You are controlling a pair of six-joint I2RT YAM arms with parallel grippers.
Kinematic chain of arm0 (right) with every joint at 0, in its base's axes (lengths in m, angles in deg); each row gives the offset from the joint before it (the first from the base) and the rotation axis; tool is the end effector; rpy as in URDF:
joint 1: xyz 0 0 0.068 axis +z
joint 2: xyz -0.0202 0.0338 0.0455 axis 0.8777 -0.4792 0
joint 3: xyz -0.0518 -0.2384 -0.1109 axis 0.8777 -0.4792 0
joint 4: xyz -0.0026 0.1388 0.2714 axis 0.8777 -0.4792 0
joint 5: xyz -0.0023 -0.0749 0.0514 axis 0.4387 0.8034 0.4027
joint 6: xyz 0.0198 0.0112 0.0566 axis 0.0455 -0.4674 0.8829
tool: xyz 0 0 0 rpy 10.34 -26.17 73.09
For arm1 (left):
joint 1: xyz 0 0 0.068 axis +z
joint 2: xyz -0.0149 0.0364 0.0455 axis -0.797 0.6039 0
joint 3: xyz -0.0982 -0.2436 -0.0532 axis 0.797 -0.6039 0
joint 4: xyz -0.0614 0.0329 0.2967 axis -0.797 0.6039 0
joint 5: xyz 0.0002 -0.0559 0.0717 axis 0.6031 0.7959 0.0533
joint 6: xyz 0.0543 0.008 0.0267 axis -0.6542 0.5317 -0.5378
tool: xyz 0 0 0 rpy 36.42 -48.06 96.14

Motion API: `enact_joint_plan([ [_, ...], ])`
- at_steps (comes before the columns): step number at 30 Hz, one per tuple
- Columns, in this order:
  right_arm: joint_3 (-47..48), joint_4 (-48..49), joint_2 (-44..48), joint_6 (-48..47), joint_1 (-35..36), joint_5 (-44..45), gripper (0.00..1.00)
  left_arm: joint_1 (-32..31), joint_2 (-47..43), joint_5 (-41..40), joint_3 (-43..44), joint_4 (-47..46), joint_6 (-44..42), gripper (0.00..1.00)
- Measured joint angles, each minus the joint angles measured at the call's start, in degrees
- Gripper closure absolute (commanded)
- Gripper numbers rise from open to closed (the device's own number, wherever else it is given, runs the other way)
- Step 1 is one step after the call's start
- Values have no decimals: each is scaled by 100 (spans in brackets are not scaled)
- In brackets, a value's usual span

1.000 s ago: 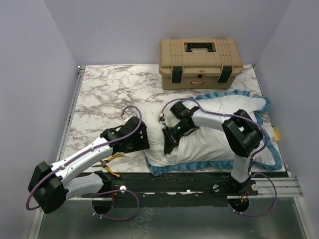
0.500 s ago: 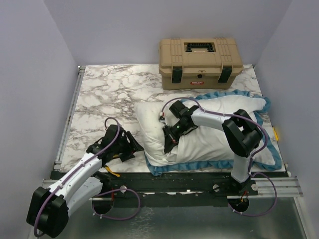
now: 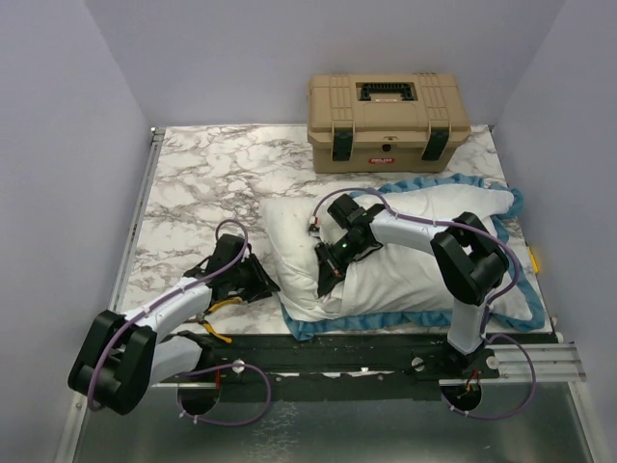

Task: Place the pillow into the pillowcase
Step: Stuff the pillow into the pillowcase.

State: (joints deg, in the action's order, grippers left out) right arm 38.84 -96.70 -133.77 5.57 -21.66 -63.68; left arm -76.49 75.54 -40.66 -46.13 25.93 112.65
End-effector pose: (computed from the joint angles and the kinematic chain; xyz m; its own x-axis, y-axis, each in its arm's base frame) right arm 0.2734 0.2715 0.1139 -0.8758 -0.4826 0.0060 -0.3095 0.5710 0.7604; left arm 0.2069 -0.1051 0.1033 -0.8714 -0.4679 -0.1473 -0.2932 0.7376 -0.6083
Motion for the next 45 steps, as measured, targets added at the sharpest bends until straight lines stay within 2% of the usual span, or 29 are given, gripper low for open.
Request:
enact_joint_plan([
  [2, 7, -7, 0, 2, 0, 11, 97, 2, 125, 24, 2, -120, -46, 57],
  [9, 46, -63, 2, 4, 0, 55, 97, 0, 455, 85, 260, -472, -157, 60],
  [11, 50, -70, 2, 4, 0, 59, 97, 2, 546, 94, 330, -535, -186, 68],
  [15, 70, -94, 7, 7, 0, 92, 98, 2, 879, 173, 459, -702, -317, 100],
  [21, 142, -186, 170, 138, 11, 455, 100, 2, 1036, 341, 621, -778, -498, 100],
  [25, 166, -267, 439, 306, 4, 966, 100, 0, 535, 348, 686, -693, -505, 100],
  [32, 184, -444, 1165, 649, -120, 2544, 100, 2, -669, 262, 986, -369, -402, 100],
  [37, 184, -610, 1537, 739, -232, 3648, 100, 2, -793, -96, 1272, 179, -527, 100],
  [38, 181, -623, 1547, 739, -247, 3748, 100, 2, -750, -120, 1298, 269, -575, 99],
  [40, 144, -601, 1545, 745, -269, 3803, 100, 2, -566, -59, 1375, 376, -680, 80],
  [42, 50, -544, 1545, 765, -267, 3738, 100, 0, -267, 98, 1510, 415, -745, 67],
  [45, -61, -426, 1543, 850, -269, 3552, 100, -125, 195, 306, 1676, 382, -730, 54],
])
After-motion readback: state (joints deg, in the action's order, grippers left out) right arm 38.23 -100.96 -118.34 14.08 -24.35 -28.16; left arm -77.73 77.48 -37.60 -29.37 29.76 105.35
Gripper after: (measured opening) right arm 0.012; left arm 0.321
